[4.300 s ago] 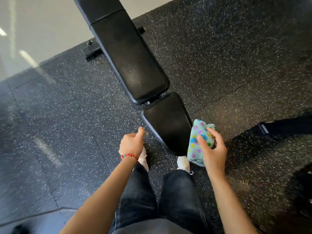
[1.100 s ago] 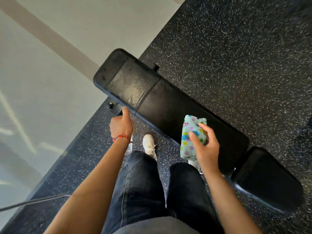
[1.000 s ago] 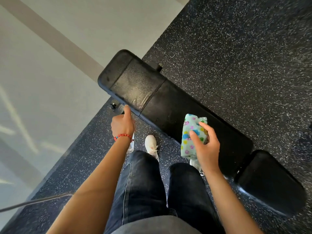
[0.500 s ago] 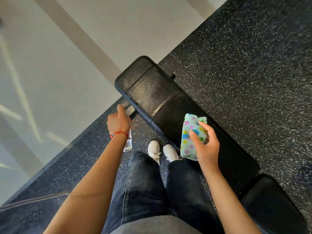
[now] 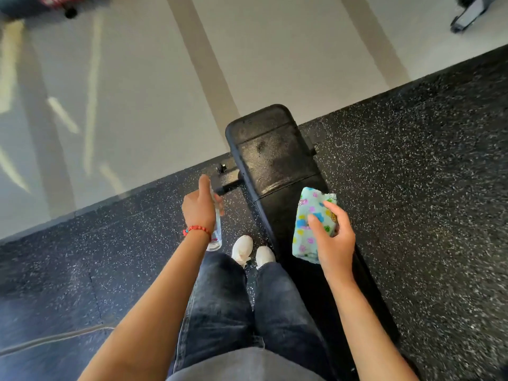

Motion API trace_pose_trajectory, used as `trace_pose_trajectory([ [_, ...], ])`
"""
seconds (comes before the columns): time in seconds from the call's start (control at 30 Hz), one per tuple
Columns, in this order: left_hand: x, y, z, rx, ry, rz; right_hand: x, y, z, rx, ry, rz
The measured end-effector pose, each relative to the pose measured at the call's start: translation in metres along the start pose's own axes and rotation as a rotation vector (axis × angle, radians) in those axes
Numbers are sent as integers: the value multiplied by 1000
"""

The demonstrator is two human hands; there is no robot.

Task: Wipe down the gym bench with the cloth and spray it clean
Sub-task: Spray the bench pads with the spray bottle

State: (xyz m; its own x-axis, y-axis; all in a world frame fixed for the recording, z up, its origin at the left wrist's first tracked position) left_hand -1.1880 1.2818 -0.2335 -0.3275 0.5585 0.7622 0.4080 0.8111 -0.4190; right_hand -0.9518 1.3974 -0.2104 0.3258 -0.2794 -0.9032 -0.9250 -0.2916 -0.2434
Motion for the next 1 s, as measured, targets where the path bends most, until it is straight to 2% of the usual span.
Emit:
trace_pose_trajectory([
  [0.2, -27, -50, -25, 156, -55, -138, -14, 34, -3, -225, -66, -64],
  [0.43, -66, -132, -42, 337, -181, -327, -32, 111, -36, -497, -198, -119],
  [1.0, -166, -416, -14, 715, -315, -655, -50, 400, -241, -1085, -390, -309],
])
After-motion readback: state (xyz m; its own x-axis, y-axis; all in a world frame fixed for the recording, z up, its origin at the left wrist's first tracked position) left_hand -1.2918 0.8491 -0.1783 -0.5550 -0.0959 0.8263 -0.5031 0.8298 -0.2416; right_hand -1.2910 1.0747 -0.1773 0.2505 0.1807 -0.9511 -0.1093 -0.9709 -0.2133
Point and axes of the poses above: each hand's wrist, its own z-axis towards the middle knuckle, its own y-axis out of the palm, x = y × z, the point moved 4 cm from there along z, towards the middle knuckle, and after that the axes turned 3 degrees about -y, right-handed, at the moved point
